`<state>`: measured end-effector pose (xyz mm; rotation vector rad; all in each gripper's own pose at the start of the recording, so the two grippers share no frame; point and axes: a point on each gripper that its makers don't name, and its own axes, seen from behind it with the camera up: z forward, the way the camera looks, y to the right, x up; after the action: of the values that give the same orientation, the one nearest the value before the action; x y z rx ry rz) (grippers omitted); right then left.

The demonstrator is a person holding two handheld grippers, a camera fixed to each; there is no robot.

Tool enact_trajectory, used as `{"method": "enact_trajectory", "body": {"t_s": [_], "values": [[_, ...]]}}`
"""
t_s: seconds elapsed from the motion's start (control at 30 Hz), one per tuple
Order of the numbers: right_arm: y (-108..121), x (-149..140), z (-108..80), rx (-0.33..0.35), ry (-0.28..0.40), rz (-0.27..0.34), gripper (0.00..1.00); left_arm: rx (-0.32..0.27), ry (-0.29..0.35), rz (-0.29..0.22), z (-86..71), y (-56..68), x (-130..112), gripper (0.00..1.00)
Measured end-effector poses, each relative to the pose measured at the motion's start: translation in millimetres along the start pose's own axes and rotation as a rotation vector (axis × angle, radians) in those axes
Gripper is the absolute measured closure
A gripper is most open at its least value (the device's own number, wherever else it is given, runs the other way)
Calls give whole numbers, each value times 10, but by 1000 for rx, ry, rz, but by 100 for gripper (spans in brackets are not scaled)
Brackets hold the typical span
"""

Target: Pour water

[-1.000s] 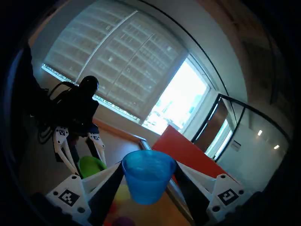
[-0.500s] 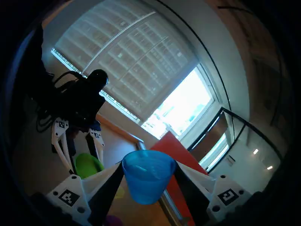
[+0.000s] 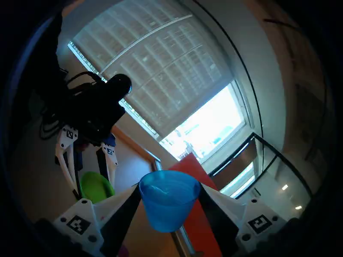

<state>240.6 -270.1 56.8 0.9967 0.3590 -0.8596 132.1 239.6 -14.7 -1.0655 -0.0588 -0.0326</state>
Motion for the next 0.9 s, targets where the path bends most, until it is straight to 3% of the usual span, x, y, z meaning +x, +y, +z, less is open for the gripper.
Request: {"method": "enact_trajectory", "body": {"t_s": [0.9], "values": [[-54,48,24,10,-32,-187,7,-20,3,8,68,51,24,13]]}}
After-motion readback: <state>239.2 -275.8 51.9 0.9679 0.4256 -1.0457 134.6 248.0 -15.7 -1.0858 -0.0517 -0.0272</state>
